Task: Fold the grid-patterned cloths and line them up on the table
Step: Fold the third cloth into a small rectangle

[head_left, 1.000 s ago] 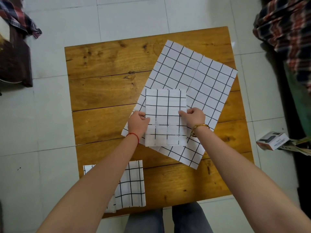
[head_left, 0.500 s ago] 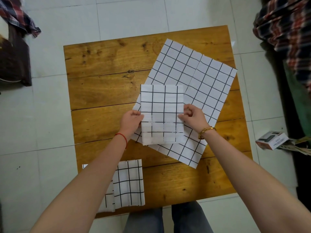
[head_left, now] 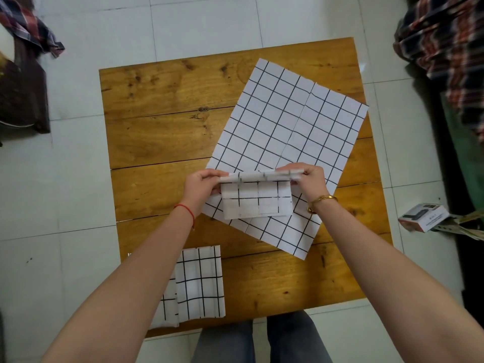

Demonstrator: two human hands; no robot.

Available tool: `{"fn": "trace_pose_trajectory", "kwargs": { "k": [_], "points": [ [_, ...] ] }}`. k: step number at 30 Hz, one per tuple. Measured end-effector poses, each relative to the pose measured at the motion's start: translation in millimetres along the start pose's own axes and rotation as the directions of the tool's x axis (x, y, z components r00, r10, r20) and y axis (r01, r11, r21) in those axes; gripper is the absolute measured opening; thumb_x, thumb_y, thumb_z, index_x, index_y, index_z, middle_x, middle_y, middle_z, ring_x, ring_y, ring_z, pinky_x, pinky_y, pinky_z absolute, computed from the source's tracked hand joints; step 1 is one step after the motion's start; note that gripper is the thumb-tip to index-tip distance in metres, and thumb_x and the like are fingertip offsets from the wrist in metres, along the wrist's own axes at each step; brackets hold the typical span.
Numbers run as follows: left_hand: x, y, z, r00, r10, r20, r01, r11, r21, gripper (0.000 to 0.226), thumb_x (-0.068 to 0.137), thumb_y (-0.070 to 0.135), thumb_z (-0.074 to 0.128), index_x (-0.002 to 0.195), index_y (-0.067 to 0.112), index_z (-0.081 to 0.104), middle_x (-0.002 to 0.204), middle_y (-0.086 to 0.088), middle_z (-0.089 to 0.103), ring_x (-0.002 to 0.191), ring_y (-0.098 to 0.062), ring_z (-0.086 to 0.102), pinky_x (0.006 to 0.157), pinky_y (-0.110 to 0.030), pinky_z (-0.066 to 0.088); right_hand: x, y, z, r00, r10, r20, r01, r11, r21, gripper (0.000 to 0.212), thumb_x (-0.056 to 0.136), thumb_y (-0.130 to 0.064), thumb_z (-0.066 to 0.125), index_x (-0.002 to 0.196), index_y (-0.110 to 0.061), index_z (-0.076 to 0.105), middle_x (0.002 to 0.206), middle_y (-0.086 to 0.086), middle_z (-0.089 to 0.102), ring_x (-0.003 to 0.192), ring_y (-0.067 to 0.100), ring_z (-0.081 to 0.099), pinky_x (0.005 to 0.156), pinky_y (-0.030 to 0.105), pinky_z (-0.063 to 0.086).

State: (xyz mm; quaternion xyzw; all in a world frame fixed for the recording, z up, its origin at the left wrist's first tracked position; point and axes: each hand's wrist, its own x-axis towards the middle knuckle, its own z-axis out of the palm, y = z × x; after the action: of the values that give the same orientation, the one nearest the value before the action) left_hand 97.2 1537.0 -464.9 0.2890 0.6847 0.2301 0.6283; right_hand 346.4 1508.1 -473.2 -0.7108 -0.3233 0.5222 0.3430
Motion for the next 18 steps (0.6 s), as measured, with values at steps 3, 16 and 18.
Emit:
{"fn": "trace_pose_trajectory", "kwargs": {
  "k": [3,16,18],
  "points": [
    [1.7,-3.0,-0.7,1.000,0.006,0.007,-0.006,1.000,0.018,0.027,0.090,-0.009,0.052,0.082,0.008,0.071,0.089,-0.003,0.070,0.063,-0.011,0.061,0.057,-0.015,0.050,-3.8,-1.9,0.0,0.999,0.041,-0.010,-0.041,0.999,-0.005,0.035,0.086,0.010,0.046,0.083,-0.006,0.076,0.091,0.009,0.074,0.080,0.032,0.061,0.080,0.041,0.052],
    [-10.3,-23.9,3.1,0.856,0.489,0.167,-0.444,0.532,0.721,0.037,0.092,0.010,0.053,0.129,0.014,0.058,0.130,0.002,0.054,0.124,-0.012,0.043,0.106,-0.019,0.028,-6.9,-0.3,15.1,0.975,-0.214,-0.066,0.152,0.848,-0.507,0.028,0.089,-0.006,0.047,0.106,-0.015,0.068,0.107,0.001,0.060,0.095,0.016,0.054,0.086,0.025,0.045],
    [-15.3,-32.6,3.1,0.832,0.513,0.211,-0.445,0.391,0.805,0.044,0.091,0.013,0.056,0.135,0.014,0.052,0.135,0.001,0.051,0.130,-0.016,0.040,0.111,-0.030,0.032,-12.1,-5.1,26.3,0.932,-0.356,0.062,0.305,0.683,-0.664,0.031,0.088,-0.007,0.045,0.114,-0.012,0.063,0.111,0.003,0.060,0.103,0.021,0.049,0.091,0.028,0.042]
  ]
}}
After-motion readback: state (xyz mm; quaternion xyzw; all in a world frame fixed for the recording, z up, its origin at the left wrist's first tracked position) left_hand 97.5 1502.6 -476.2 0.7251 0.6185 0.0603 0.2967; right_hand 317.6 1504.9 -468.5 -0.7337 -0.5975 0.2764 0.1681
